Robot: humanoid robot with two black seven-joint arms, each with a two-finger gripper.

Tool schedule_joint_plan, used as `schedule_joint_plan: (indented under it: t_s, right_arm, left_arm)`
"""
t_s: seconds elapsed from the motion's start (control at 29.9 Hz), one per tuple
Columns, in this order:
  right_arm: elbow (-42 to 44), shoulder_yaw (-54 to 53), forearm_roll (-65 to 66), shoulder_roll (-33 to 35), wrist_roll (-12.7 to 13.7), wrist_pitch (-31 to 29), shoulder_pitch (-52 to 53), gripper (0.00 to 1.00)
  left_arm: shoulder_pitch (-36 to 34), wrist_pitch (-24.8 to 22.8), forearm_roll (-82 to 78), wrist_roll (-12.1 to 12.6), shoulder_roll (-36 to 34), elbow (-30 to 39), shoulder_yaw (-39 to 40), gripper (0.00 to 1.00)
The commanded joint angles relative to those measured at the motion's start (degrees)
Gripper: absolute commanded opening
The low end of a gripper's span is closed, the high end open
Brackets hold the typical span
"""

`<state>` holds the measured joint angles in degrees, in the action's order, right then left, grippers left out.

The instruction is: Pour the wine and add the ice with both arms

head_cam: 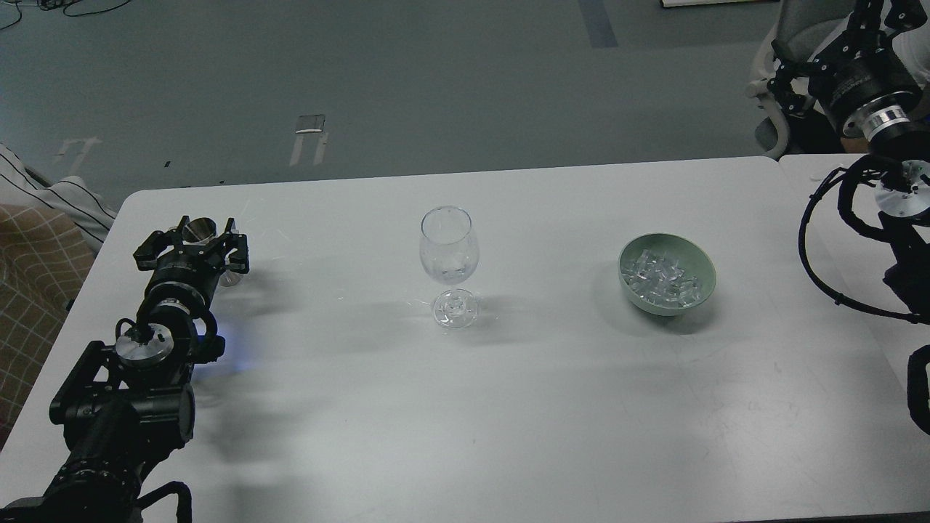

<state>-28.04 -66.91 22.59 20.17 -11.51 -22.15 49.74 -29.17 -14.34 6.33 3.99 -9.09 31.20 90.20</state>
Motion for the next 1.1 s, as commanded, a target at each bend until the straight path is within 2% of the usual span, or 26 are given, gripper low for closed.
schedule_joint_plan:
  t_s: [0.0, 0.17, 0.27, 0.4, 0.53, 0.63, 0.74, 0.8, 0.87, 1.07]
  right_arm:
    - [0.0, -0.1, 0.0, 0.0, 0.0, 0.0, 0.0, 1.0]
    - [-0.6, 0.0, 0.0, 0.0, 0.0, 0.0, -0.2, 1.0]
    - [-0.8, 0.0, 0.0, 0.0, 0.0, 0.0, -0.3, 1.0]
    - [-0.9, 0.0, -0.2, 0.0, 0.0, -0.1, -0.3, 1.0]
    - [-0.9, -0.1, -0.2, 0.0, -0.1, -0.2, -0.3, 1.0]
    - [-0.9, -0.2, -0.3, -0.1, -0.3, -0.2, -0.3, 1.0]
    - [-1.3, -0.2, -0.3, -0.1, -0.3, -0.2, -0.4, 1.0]
    - [-1.6, -0.3, -0.3, -0.1, -0.3, -0.3, -0.7, 1.0]
    - [-2.0, -0.2, -0.2, 0.3, -0.3, -0.4, -0.6, 1.0]
    - [-2.5, -0.1, 0.2, 1.4, -0.3, -0.3, 0.4, 1.0]
  left_arm:
    - [-0.6, 0.2, 0.1, 0.5, 0.0, 0.2, 0.1, 0.83]
    - [-2.0, 3.7, 0.2, 0.6, -0.1, 0.7, 0.8, 0.83]
    - [-2.1, 4.0, 0.2, 1.0, -0.6, 1.5, 0.9, 0.83]
    - [-1.5, 4.4, 0.8, 1.5, -1.8, 5.5, 1.0, 0.83]
    - [-0.9, 8.8, 2.2, 3.3, -2.9, 11.0, 1.1, 0.83]
    - [-1.1, 11.9, 2.3, 3.6, -4.3, 15.0, 0.9, 0.83]
    - [-2.2, 11.1, 1.5, 2.9, -5.0, 15.5, -0.3, 0.86]
    - [-3.2, 9.9, 1.1, 2.9, -6.0, 15.6, -1.3, 0.98]
    - [-4.2, 8.0, 0.5, 3.3, -7.0, 16.6, -3.6, 0.98]
    - [-2.7, 8.3, 0.5, 3.3, -9.6, 24.4, -5.4, 0.98]
